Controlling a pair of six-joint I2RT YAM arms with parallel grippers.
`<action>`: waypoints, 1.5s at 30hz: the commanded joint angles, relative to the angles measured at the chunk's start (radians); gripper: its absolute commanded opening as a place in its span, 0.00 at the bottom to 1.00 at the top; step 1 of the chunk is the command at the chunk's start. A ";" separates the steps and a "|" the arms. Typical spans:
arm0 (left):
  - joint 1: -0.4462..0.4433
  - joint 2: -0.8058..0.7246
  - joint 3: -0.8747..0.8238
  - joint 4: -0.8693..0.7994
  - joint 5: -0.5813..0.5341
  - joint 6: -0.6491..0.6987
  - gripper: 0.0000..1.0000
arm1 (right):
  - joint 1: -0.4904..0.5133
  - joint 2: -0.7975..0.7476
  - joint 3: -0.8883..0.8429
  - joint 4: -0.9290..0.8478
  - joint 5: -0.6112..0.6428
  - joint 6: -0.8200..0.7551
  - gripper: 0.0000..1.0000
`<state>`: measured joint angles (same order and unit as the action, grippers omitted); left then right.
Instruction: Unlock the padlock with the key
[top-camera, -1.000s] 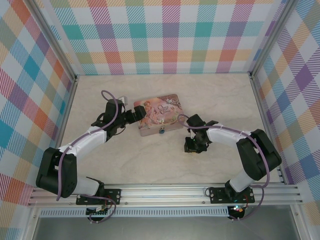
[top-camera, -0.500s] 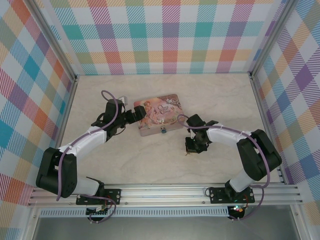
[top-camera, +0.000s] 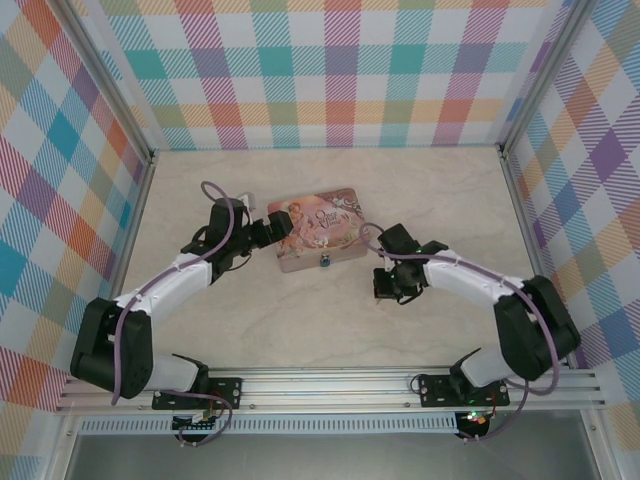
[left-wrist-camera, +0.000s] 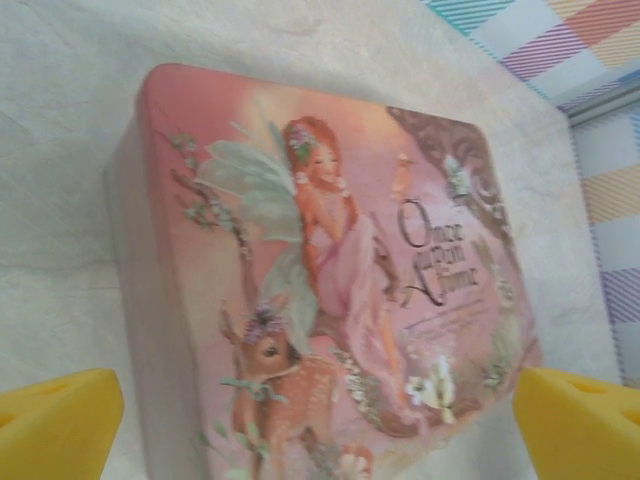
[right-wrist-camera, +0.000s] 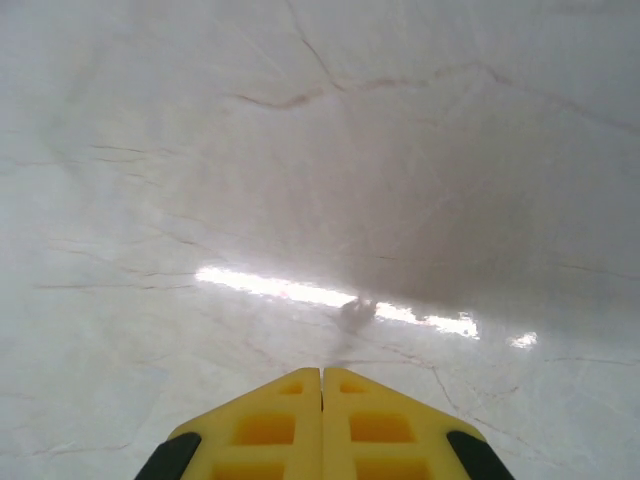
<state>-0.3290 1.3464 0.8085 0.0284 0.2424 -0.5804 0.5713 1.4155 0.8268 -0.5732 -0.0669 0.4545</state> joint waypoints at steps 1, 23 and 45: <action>-0.003 -0.054 -0.005 0.083 0.113 -0.117 1.00 | 0.007 -0.086 0.039 0.032 0.000 -0.037 0.01; -0.165 0.132 -0.026 0.562 0.145 -1.173 0.77 | 0.023 -0.025 0.302 0.413 0.009 -0.017 0.01; -0.243 0.183 -0.046 0.669 0.083 -1.464 0.64 | 0.097 0.121 0.359 0.551 -0.046 0.029 0.01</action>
<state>-0.5617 1.5173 0.7631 0.6411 0.3210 -1.9690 0.6601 1.5246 1.1545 -0.0750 -0.0906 0.4717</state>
